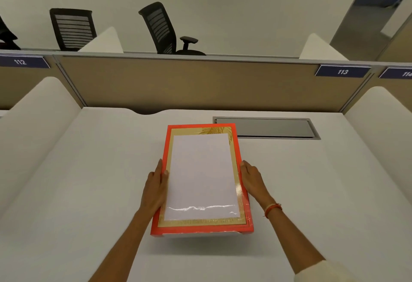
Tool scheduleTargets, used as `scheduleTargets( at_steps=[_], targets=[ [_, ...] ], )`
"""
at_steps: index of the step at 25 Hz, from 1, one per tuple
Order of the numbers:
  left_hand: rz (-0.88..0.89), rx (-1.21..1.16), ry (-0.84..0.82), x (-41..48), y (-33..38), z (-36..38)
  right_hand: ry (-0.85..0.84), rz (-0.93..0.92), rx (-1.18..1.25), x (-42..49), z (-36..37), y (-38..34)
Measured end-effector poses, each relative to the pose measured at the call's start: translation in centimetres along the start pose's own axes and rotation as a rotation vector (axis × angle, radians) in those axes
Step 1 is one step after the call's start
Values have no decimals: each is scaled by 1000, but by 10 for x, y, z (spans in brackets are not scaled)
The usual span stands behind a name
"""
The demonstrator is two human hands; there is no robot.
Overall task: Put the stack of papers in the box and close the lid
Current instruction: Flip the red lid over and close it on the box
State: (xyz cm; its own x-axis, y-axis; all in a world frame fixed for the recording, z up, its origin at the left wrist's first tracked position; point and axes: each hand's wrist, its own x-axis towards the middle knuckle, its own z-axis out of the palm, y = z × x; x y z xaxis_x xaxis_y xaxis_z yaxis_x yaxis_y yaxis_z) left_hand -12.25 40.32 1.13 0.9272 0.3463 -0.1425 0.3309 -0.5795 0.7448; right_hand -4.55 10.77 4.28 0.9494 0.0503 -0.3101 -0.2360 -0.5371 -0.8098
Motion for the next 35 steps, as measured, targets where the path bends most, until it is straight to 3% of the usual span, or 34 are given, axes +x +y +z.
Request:
scheduleTargets(
  at_steps=[26, 29, 31, 33, 35],
  targets=[
    [-27, 121, 19, 23, 1, 18, 45, -18, -34, 23, 13, 25],
    [3, 350, 129, 21, 11, 18, 134, -60, -276, 25, 18, 18],
    [163, 468, 229, 20, 24, 22, 216, -215, -452, 21, 26, 11],
    [323, 514, 215, 19, 35, 29, 232, -378, -583, 18, 38, 6],
    [376, 560, 149, 20, 39, 37, 212, -408, -678, 17, 47, 8]
  ],
)
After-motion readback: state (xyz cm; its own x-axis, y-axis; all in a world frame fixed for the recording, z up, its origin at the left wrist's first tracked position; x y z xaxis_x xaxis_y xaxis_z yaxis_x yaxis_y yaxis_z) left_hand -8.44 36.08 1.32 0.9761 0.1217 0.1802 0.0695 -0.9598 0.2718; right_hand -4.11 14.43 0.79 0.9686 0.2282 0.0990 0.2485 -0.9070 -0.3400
